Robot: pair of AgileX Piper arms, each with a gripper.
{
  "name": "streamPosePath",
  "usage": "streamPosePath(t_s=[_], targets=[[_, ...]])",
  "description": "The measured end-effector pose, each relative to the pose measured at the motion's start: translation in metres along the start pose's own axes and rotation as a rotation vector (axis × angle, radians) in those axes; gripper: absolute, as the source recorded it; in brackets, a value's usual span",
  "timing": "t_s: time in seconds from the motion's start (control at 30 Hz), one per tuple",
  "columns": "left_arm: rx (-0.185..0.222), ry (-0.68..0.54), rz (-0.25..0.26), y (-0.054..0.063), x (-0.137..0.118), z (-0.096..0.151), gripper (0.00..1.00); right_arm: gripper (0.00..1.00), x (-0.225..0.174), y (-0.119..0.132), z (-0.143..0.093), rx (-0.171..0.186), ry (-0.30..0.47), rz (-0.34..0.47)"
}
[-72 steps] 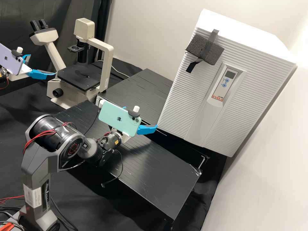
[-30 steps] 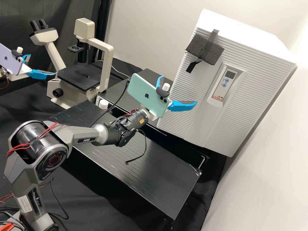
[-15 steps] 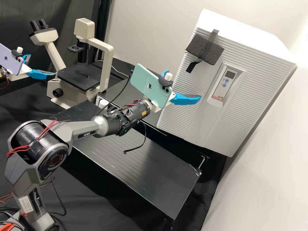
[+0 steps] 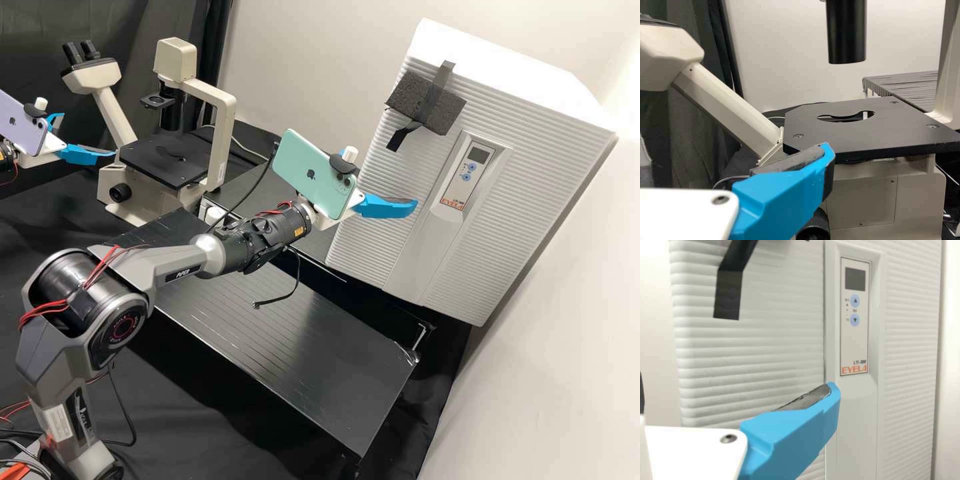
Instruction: Open the incubator door.
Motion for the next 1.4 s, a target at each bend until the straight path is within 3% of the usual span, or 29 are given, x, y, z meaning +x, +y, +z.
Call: streamPosePath(t_s=[0.17,0.2,1.3,1.4], targets=[[0.0,0.0,0.0,0.0,0.0,0.0,1.0,1.0,0.0,0.0001,0.0002,0.003,-0.002,0.001],[0.0,0.0,0.0,0.0,0.0,0.0,1.0,0.0,0.0,0.0001,0.0002,0.003,-0.002,0.001],[0.0,0.0,0.0,0.0,0.0,0.0,1.0,0.0,0.0002,-0.0001,0.0027,0.014,-0.021,-0.01],[0.0,0.0,0.0,0.0,0.0,0.0,1.0,0.0,0.0002,-0.0007,0.0029,0.002,-0.024,-0.016]])
